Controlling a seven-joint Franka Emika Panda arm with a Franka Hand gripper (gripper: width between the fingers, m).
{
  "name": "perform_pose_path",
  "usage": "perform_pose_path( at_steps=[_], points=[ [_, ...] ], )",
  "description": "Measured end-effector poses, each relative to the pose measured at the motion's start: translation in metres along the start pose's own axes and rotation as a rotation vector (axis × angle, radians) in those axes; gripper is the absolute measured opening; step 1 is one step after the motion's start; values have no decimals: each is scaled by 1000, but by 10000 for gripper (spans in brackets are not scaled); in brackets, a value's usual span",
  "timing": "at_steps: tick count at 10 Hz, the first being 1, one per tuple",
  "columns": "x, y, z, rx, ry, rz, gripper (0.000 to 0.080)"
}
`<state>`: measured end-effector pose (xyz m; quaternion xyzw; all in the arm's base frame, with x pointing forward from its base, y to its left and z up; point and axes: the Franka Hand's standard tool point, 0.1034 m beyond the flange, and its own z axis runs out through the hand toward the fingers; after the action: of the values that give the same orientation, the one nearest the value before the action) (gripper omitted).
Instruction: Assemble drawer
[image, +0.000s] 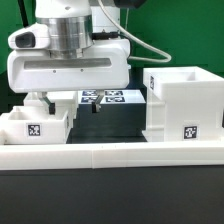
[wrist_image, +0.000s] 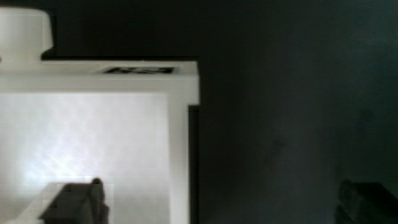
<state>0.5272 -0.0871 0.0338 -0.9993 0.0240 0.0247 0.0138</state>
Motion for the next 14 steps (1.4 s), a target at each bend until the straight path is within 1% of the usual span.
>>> perform_pose_path(
  at_steps=[1,2,5,8,9,10,11,12,13,14],
  points=[
    [-1,0,4,-3,-2,0,649],
    [0,2,7,-11,9,0,649],
    [-6,10,20,-32,26,5,649],
    [-11,13,26,-46,41,4,649],
    [-11,13,26,-47,44,1,506],
    [-11,13,26,-47,44,1,506],
    [-11,13,26,-47,44,1,317],
    [-11,13,26,-47,44,1,317],
    [-11,13,26,-47,44,1,167],
    [-11,12,26,-46,44,-1,50]
  ],
)
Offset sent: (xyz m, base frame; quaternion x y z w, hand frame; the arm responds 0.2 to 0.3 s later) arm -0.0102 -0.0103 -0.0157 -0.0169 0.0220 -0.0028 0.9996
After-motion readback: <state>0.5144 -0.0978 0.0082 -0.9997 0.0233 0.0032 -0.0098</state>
